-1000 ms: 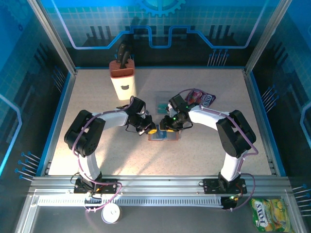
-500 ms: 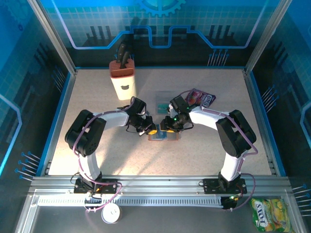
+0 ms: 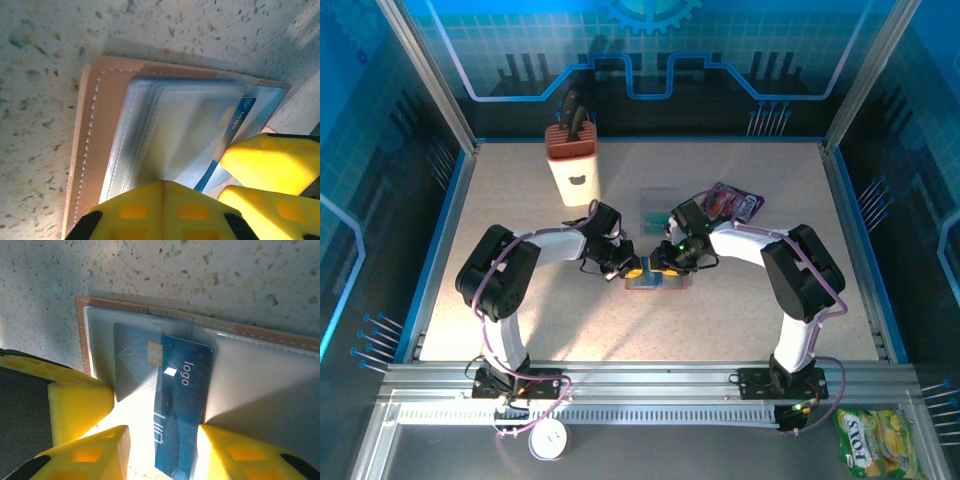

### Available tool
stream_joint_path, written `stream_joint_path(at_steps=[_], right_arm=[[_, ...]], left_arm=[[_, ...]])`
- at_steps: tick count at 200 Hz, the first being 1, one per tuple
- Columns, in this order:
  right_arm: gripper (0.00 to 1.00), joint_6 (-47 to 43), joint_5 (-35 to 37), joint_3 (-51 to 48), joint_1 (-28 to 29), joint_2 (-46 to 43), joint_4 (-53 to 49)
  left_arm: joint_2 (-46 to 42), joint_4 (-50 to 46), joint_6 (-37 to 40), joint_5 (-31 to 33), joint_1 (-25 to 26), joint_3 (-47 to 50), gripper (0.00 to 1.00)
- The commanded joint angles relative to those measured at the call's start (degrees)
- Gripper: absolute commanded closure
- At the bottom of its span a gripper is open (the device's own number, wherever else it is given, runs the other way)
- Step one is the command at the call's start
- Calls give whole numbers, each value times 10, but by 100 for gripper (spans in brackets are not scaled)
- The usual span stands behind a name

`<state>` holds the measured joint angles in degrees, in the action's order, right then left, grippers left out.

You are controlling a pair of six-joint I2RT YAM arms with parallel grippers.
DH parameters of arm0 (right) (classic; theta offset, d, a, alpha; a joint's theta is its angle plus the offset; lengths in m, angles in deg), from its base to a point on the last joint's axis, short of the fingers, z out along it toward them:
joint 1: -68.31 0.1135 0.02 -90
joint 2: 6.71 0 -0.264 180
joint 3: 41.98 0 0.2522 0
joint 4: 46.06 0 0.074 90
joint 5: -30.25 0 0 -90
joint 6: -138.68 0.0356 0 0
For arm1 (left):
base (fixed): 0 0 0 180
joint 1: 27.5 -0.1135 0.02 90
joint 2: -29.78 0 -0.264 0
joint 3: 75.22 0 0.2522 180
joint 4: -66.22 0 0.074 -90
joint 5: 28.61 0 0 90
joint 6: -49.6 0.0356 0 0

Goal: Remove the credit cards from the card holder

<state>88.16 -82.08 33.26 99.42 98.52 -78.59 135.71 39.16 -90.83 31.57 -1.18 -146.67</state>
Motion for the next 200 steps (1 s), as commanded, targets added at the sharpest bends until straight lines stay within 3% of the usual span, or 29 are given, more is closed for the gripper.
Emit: stream_joint_path(at_steps=[1, 108, 144, 200], right_arm=[[59, 13, -21, -8, -7, 10, 16], [59, 18, -30, -17, -10, 18, 32], [60, 49, -69, -33, -17, 14, 83], [60, 39, -49, -33, -20, 20, 60]], left_arm=[[15, -31, 10, 13, 3, 4, 96], [19, -38, 12, 13, 2, 2, 97], [19, -38, 12, 14, 3, 2, 97], [18, -40, 13, 15, 2, 2, 97]])
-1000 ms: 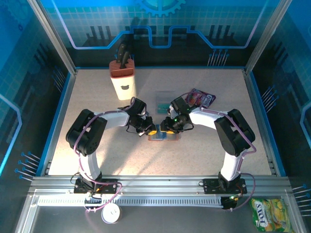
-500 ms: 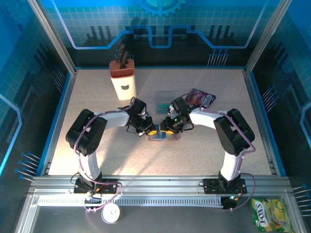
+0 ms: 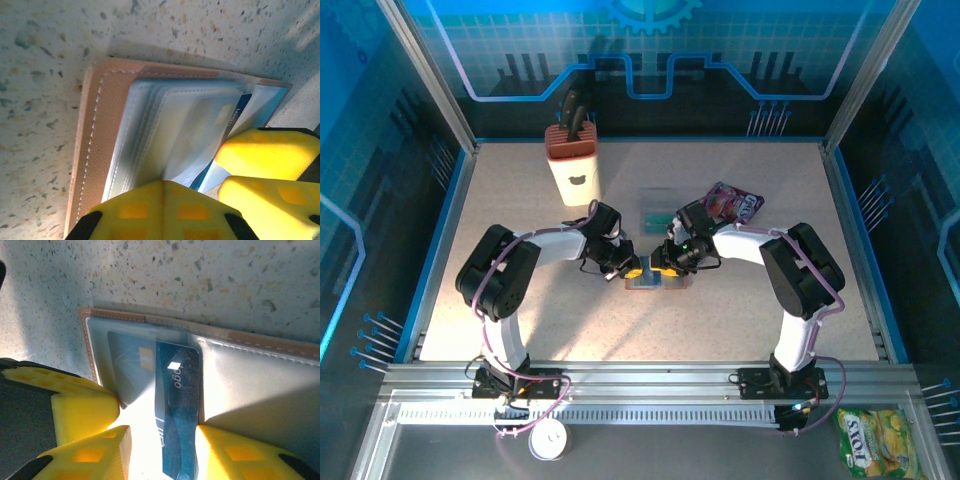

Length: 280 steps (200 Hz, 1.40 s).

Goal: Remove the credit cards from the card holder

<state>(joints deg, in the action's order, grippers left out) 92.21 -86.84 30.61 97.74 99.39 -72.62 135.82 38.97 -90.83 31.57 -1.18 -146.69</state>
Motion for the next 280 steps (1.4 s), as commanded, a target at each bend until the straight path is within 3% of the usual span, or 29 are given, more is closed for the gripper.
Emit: stream_joint_path(at_steps=[1, 93, 176, 280], right_arm=[[60, -1, 0, -7, -3, 11, -1], [58, -14, 28, 3, -3, 0, -33], [61, 28, -33, -16, -10, -12, 43], [78, 39, -41, -35, -15, -21, 66]], left_arm=[[17, -38, 13, 15, 2, 2, 97], [16, -40, 13, 17, 2, 2, 97], [18, -38, 14, 15, 2, 1, 97], [19, -39, 14, 14, 1, 2, 97]])
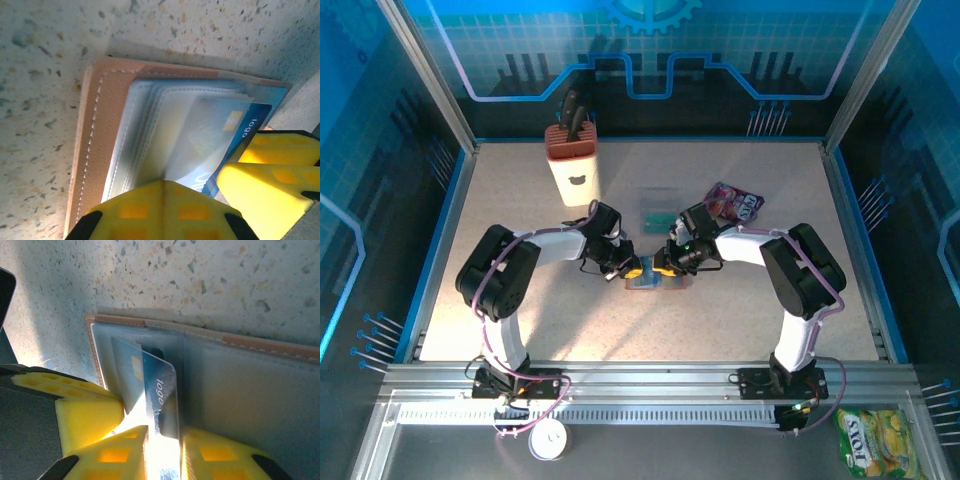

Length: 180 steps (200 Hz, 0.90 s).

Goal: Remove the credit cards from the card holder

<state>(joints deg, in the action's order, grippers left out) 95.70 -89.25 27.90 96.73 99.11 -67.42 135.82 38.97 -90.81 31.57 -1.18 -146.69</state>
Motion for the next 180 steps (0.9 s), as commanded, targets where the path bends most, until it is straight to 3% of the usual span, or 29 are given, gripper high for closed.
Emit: stream_joint_path(at_steps=[1, 180], right_arm=[[78, 4, -17, -8, -6, -18, 14], [91, -15, -9, -36, -32, -57, -2]], left_arm=[[19, -38, 14, 14, 1, 2, 97], [19, -41, 14, 15, 1, -1, 97]])
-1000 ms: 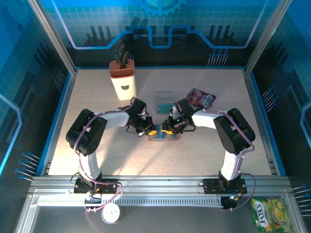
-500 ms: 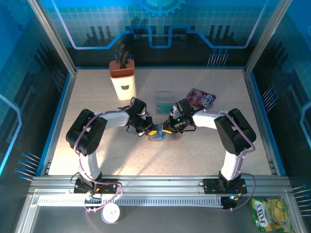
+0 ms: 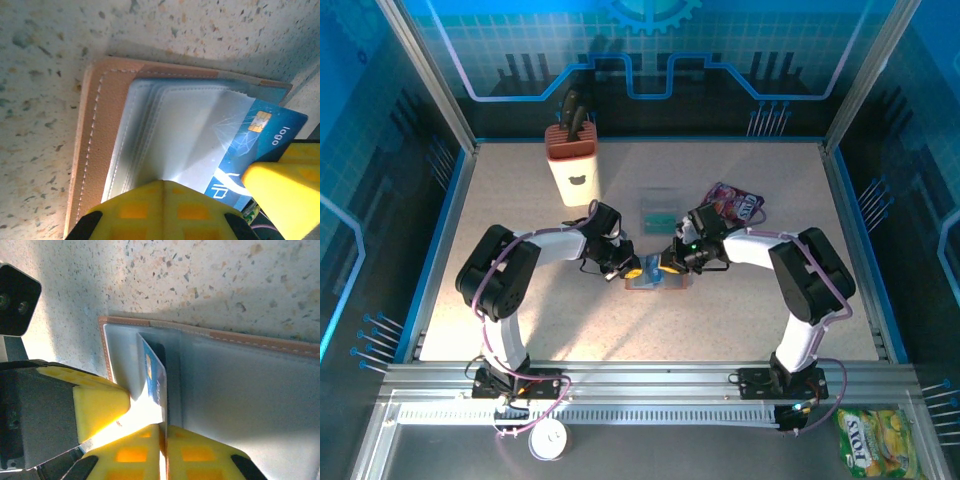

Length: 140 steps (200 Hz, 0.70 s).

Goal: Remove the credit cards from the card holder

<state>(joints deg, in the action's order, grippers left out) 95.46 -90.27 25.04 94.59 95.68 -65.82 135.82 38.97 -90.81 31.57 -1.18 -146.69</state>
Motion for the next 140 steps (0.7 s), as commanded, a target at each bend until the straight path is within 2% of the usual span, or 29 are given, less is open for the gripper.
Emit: stream_joint_path(at_steps=[1, 58, 140], right_arm=[[91, -13, 1, -8, -11, -23, -18], [98, -32, 6, -2, -17, -55, -47], [100, -140, 57, 93, -20, -63, -192]], left_arm=[[18, -41, 15, 15, 1, -1, 97], [10, -42, 19, 11, 0, -7, 96], [-26, -18, 15, -6, -6, -11, 92]])
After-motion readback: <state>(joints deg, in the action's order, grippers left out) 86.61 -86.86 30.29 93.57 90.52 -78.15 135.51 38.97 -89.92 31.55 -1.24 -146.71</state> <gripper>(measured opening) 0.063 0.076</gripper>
